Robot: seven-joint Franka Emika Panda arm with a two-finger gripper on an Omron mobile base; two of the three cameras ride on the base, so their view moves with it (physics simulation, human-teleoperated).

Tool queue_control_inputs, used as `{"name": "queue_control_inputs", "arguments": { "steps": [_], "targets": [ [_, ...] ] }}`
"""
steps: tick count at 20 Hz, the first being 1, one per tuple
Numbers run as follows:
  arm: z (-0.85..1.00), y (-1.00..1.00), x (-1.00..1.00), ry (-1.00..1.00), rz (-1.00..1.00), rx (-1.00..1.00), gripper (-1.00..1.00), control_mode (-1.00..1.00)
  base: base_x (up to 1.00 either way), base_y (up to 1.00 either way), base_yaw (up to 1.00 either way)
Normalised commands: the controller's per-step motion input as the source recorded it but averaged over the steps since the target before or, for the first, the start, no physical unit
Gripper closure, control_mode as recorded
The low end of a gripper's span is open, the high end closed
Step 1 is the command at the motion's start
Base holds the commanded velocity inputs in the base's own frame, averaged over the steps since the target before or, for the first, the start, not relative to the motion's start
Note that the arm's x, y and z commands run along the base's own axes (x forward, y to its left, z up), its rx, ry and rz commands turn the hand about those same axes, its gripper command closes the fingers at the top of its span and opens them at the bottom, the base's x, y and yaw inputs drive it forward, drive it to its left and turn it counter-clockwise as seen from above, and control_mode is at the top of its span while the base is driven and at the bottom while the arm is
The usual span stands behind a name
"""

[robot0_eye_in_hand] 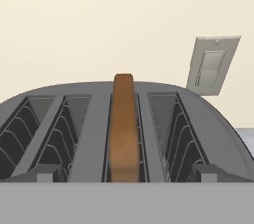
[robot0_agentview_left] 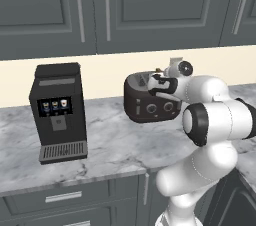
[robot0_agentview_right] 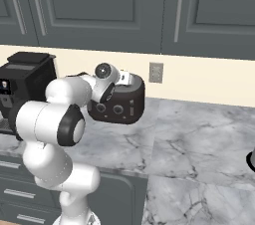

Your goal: Start the toaster. Once the lever pops up, take the bread to the plate on the dining counter.

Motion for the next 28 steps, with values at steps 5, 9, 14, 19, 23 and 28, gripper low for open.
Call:
{"name": "queue_control_inputs", "arguments": {
  "steps": [5,9,14,19,23,28],
  "targets": [
    [0.0,0.0,0.04,0.01,0.0,0.0,-1.0,-1.0,0.0,0.0,0.0],
    [-0.01,0.0,0.09,0.0,0.0,0.0,-1.0,-1.0,0.0,0.0,0.0],
    [0.0,0.0,0.06,0.01,0.0,0.0,-1.0,-1.0,0.0,0.0,0.0],
    [-0.01,0.0,0.0,0.0,0.0,0.0,-1.0,-1.0,0.0,0.0,0.0],
    [-0.01,0.02,0.01,0.0,0.0,0.0,-1.0,-1.0,0.0,0.0,0.0],
    [-0.01,0.0,0.04,0.0,0.0,0.0,-1.0,-1.0,0.0,0.0,0.0]
  ]
}}
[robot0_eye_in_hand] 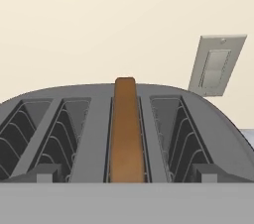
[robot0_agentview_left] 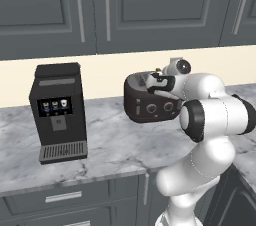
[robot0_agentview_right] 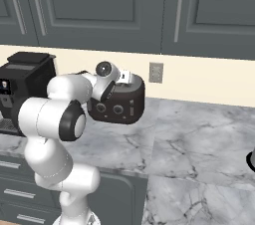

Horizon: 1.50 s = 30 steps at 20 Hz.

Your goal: Start the toaster. Once the lever pops up, take the bread to the plate on the dining counter.

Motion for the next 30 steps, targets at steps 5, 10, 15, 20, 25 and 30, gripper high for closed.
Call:
{"name": "queue_control_inputs", "arguments": {
  "steps": [5,10,15,20,25,30],
  "targets": [
    [0.0,0.0,0.05,0.0,0.0,0.0,-1.0,-1.0,0.0,0.0,0.0],
    [0.0,0.0,0.01,0.01,0.0,0.0,-1.0,-1.0,0.0,0.0,0.0],
    [0.0,0.0,0.0,0.0,0.0,0.0,-1.0,-1.0,0.0,0.0,0.0],
    [0.0,0.0,0.0,0.0,0.0,0.0,1.0,-1.0,0.0,0.0,0.0],
    [0.0,0.0,0.0,0.0,0.0,0.0,1.0,-1.0,0.0,0.0,0.0],
    [0.0,0.0,0.0,0.0,0.0,0.0,1.0,-1.0,0.0,0.0,0.0]
  ]
}}
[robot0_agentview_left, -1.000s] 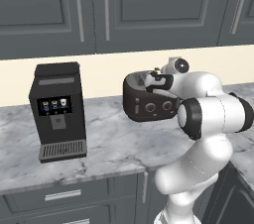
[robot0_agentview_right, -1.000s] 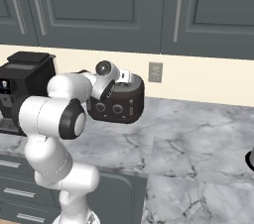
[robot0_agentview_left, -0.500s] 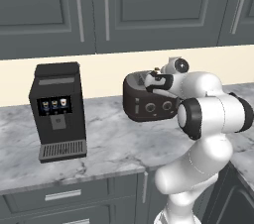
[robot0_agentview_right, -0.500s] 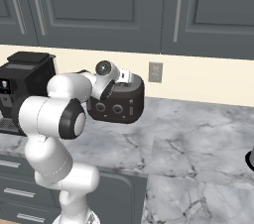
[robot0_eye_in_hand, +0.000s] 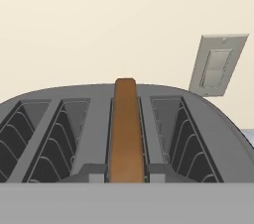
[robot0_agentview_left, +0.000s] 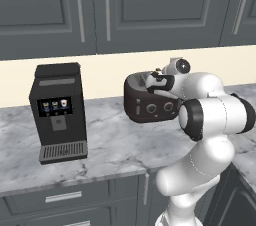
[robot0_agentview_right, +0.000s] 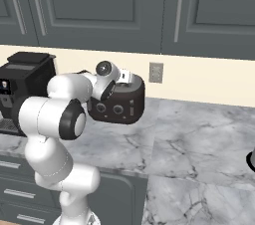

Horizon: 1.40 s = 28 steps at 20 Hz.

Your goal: Start the toaster. Once the lever pops up, take the bread to the plate on the dining counter.

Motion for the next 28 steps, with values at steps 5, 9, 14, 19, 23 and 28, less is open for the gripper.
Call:
{"name": "queue_control_inputs", "arguments": {
  "steps": [5,9,14,19,23,28],
  "targets": [
    [0.0,0.0,0.0,0.0,0.0,0.0,1.0,-1.0,0.0,0.0,0.0],
    [0.0,0.0,0.0,0.0,0.0,0.0,1.0,-1.0,0.0,0.0,0.0],
    [0.0,0.0,0.0,0.0,0.0,0.0,1.0,-1.0,0.0,0.0,0.0],
    [0.0,0.0,0.0,0.0,0.0,0.0,1.0,-1.0,0.0,0.0,0.0],
    [0.0,0.0,-0.01,0.0,0.0,0.0,1.0,-1.0,0.0,0.0,0.0],
    [0.01,0.0,-0.06,-0.03,0.0,0.0,1.0,-1.0,0.0,0.0,0.0]
  ]
}}
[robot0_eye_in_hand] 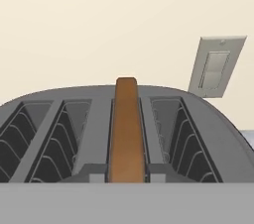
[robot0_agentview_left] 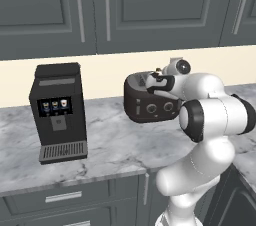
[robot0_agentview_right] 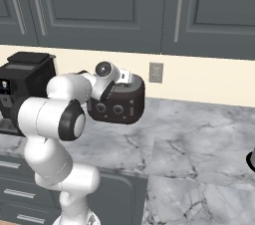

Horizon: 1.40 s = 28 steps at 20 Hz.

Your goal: Start the toaster. Once the lever pops up, take the bread to the plate on the dining counter.

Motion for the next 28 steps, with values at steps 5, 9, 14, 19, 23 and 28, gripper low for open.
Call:
{"name": "queue_control_inputs", "arguments": {
  "steps": [5,9,14,19,23,28],
  "targets": [
    [0.15,0.0,-0.11,-0.08,0.0,0.0,1.0,-1.0,0.0,0.0,0.0],
    [0.36,0.0,-0.06,-0.05,0.0,0.0,1.0,-1.0,0.0,0.0,0.0],
    [0.41,0.0,-0.22,-0.04,0.0,0.0,1.0,-1.0,0.0,0.0,0.0],
    [0.43,0.0,-0.28,0.0,0.0,0.0,1.0,-1.0,0.0,0.0,0.0],
    [0.41,0.0,-0.39,0.0,0.0,0.0,1.0,-1.0,0.0,0.0,0.0],
    [0.38,0.0,-0.38,0.0,0.0,-0.01,1.0,-1.0,0.0,0.0,0.0]
  ]
}}
